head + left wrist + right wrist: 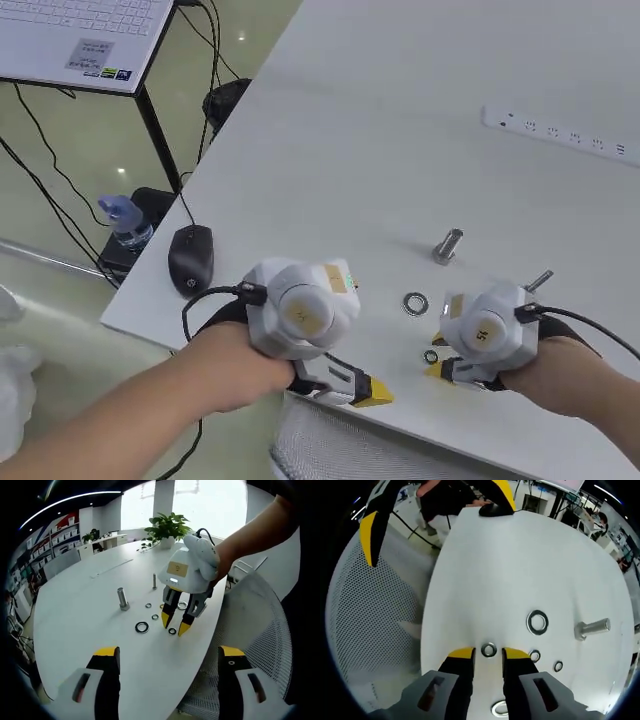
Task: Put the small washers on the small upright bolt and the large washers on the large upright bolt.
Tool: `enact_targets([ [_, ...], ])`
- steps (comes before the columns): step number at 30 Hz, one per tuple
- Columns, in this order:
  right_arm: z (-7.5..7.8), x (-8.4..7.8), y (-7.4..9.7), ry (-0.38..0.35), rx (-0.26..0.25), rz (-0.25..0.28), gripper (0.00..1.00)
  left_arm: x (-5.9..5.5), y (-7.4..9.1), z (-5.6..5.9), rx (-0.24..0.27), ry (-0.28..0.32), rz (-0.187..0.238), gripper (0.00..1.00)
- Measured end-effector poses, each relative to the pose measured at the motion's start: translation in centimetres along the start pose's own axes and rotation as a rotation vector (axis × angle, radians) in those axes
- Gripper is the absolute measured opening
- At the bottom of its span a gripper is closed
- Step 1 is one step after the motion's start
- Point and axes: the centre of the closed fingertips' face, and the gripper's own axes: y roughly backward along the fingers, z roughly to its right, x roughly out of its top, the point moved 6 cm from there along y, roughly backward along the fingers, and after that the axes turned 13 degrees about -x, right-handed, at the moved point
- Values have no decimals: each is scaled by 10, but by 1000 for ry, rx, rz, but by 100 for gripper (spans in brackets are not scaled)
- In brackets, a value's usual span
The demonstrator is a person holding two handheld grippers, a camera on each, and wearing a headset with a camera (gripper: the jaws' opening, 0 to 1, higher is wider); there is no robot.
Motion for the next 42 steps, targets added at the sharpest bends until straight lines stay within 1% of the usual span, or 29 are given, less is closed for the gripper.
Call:
enact_targets([
  [2,1,0,-1,-17,-8,-14,21,0,0,0,-2,-4,-1,79],
  [8,0,3,-2,39,-11,-53,16,1,-1,1,-4,1,7,78],
  [12,1,5,-3,36,-7,-86,15,1,-1,2,-7,1,5,76],
  [14,0,5,-3,60,-11,-104,14,1,-1,3,-8,0,3,76],
  [17,0,6,-2,71,-10,-109,14,1,-1,3,-8,2,3,75],
  [21,1,3,-1,37,-10,-87,13,1,-1,5,-7,2,-1,74],
  [23,2,2,-1,4,-12,-72,13,1,-1,6,-7,4,0,74],
  [25,2,1,0,-5,-12,-61,13,0,-1,6,-6,7,0,73],
  [26,1,0,0,-34,-5,-58,13,-1,-1,6,-6,9,-3,73],
  [29,1,-2,2,-30,-9,-59,13,-1,-2,7,-4,11,-4,73],
  [35,7,-8,11,-77,-11,-54,13,-2,-2,5,2,13,-2,73],
  [42,16,-25,26,-123,-23,-62,12,0,-4,2,5,21,-1,75],
])
